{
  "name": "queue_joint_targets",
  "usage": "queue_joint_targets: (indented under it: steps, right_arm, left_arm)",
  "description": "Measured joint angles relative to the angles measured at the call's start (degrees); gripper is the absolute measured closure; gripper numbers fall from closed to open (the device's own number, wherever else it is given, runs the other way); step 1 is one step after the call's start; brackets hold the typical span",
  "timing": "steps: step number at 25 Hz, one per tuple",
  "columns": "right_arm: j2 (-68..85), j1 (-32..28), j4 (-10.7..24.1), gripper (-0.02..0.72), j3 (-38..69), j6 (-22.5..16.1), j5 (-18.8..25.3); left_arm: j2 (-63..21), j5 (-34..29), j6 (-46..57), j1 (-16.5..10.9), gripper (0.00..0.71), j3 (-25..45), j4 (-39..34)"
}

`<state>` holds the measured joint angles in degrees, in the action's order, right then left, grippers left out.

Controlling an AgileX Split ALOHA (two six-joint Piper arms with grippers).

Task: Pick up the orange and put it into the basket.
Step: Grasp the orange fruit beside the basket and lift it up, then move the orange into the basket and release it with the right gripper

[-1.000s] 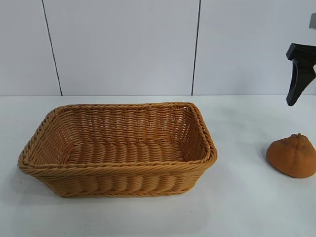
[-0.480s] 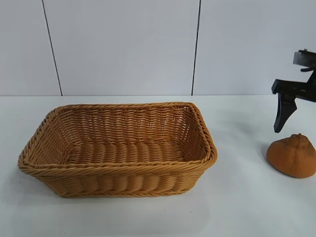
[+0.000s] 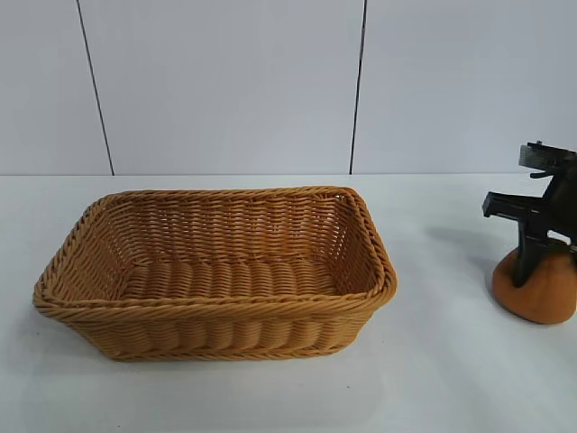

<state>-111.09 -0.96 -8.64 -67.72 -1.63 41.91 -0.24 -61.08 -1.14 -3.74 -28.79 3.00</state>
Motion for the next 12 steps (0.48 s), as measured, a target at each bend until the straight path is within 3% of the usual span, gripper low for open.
queue_joint_targets:
  steps: [12]
  right_arm:
    - [17.0, 0.0, -1.3, 0.658, 0.0, 1.2, 3.1]
  left_arm:
    - [0.0, 0.0, 0.0, 0.0, 0.185, 0.0, -0.1]
